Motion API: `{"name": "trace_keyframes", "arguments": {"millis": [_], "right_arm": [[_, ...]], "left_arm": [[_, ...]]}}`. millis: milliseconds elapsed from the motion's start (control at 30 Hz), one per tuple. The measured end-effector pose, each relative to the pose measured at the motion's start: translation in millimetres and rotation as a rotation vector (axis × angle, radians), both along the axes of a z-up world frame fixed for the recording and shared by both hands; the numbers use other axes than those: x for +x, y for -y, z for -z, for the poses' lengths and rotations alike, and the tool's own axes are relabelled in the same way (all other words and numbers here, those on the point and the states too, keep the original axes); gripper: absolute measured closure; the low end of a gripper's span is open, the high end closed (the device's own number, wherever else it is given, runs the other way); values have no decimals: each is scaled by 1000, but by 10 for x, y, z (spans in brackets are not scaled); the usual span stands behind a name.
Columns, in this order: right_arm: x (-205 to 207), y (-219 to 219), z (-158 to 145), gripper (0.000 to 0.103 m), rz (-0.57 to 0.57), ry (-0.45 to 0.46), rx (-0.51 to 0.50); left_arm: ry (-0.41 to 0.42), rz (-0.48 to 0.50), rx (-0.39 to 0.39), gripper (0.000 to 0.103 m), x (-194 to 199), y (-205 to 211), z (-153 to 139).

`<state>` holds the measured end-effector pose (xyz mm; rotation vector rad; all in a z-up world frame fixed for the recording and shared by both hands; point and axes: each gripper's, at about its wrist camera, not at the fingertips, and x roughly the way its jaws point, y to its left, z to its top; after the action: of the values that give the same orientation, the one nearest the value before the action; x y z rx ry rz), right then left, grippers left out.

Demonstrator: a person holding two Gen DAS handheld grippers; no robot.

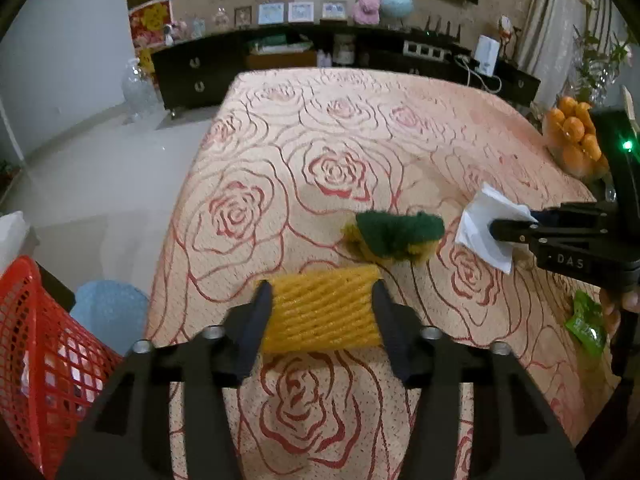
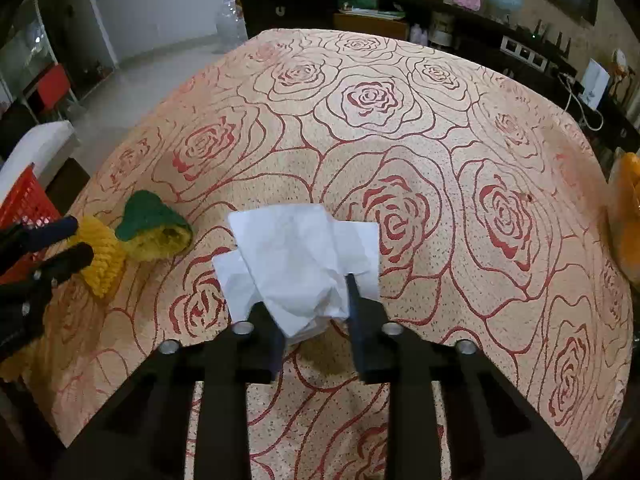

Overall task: Collect trash
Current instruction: 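Lift the yellow net and white tissue off the table with both tools, then carry the yellow net and tissue over the red wastebasket with both tools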

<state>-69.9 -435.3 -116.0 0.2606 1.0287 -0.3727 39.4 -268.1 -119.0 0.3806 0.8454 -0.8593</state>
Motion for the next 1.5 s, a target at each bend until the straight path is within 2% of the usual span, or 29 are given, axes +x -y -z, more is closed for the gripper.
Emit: {"name": "trace_keyframes", "arguments": {"millis": [33, 100, 167, 300, 433, 567, 667, 733, 833, 900, 967, 1000, 1267, 1500], "right_arm": [[-4, 5, -15, 81, 3, 6, 5], [-15, 4, -53, 83, 7, 18, 12], [-31, 10, -116, 83, 13, 43, 25], [-64, 16, -252, 83, 17, 85, 33], [-85, 15, -327, 83, 21, 108, 37], [-97, 8, -340, 83, 19, 113, 44], [-105, 13, -349, 83, 21, 115, 46], [-112, 14, -359, 83, 23, 118, 48], [-121, 20, -364, 83, 27, 121, 50], [-123, 21, -362, 83, 27, 121, 51], [-124, 22, -364, 83, 26, 121, 51], [-124, 22, -364, 84, 27, 121, 51], [-123, 40, -394, 83, 37, 141, 57], [-148, 45, -543, 83, 46, 192, 61]], "left_arm": [[-5, 3, -5, 50, 1, 0, -11], [-6, -3, -3, 37, 5, 4, -6], [-5, -2, 9, 33, -6, 20, 23], [-2, 27, 49, 28, -72, 105, 125], [34, 5, 98, 27, -47, 188, 248], [13, -22, 75, 27, 6, 168, 227], [10, -43, 62, 40, 51, 130, 206], [1, -51, 48, 44, 76, 91, 187], [-1, -53, 29, 57, 86, 58, 156], [4, -48, 22, 71, 75, 49, 140], [11, -46, 21, 75, 66, 49, 126], [11, -46, 16, 81, 64, 47, 121], [-1, -63, -39, 88, 111, -53, -5], [-19, -82, -136, 91, 114, -225, -292]]}}
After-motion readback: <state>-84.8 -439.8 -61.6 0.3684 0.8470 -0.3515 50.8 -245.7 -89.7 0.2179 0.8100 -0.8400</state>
